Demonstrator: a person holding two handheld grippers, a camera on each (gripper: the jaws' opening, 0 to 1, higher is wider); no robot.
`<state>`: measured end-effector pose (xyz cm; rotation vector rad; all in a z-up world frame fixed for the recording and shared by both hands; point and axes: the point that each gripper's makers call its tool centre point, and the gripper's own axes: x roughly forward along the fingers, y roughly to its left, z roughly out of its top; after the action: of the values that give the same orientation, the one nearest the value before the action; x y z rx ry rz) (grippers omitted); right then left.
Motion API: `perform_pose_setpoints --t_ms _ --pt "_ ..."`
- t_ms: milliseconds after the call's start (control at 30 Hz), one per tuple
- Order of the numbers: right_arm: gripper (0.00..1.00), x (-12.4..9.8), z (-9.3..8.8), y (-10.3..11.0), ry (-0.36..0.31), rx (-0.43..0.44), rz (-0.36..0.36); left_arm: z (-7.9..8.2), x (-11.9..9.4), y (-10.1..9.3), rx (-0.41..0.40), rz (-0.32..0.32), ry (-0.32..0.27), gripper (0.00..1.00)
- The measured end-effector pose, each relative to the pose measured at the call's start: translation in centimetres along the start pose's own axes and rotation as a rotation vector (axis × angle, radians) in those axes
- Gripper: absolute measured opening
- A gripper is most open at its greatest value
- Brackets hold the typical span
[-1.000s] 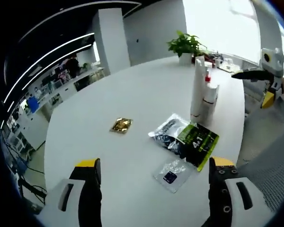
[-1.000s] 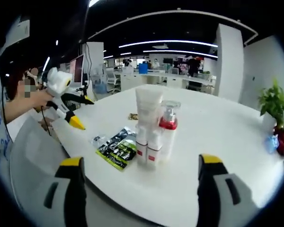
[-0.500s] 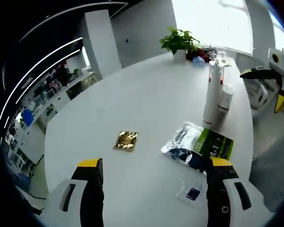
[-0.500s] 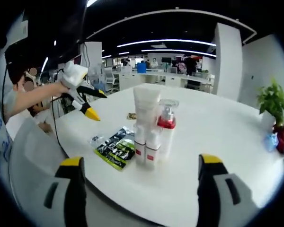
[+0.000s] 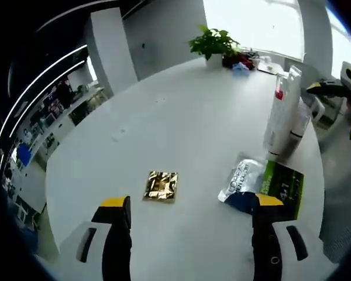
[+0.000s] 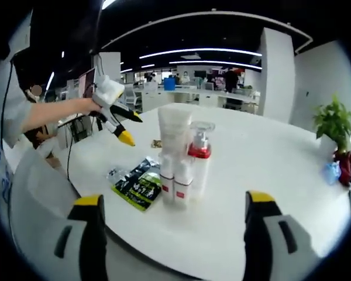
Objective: Arrange the skincare products in the storage area until every visible bottle or jar stands upright without overlapping.
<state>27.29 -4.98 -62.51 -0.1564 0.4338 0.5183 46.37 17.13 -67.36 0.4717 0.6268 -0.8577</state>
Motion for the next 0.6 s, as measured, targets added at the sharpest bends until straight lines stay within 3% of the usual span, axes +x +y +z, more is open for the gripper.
perform_pose_setpoints --t_ms 367,600 --pt "1.00 0.1 -0.2 -0.1 0.014 0.002 -0.005 0.4 3.8 2.1 -0.018 -0.051 0.029 0.79" --pt "1.00 0.1 -0.1 -0.4 0.011 -0.001 -0.023 -0.5 6.0 3.3 -0.008 -0.079 0.076 0.76"
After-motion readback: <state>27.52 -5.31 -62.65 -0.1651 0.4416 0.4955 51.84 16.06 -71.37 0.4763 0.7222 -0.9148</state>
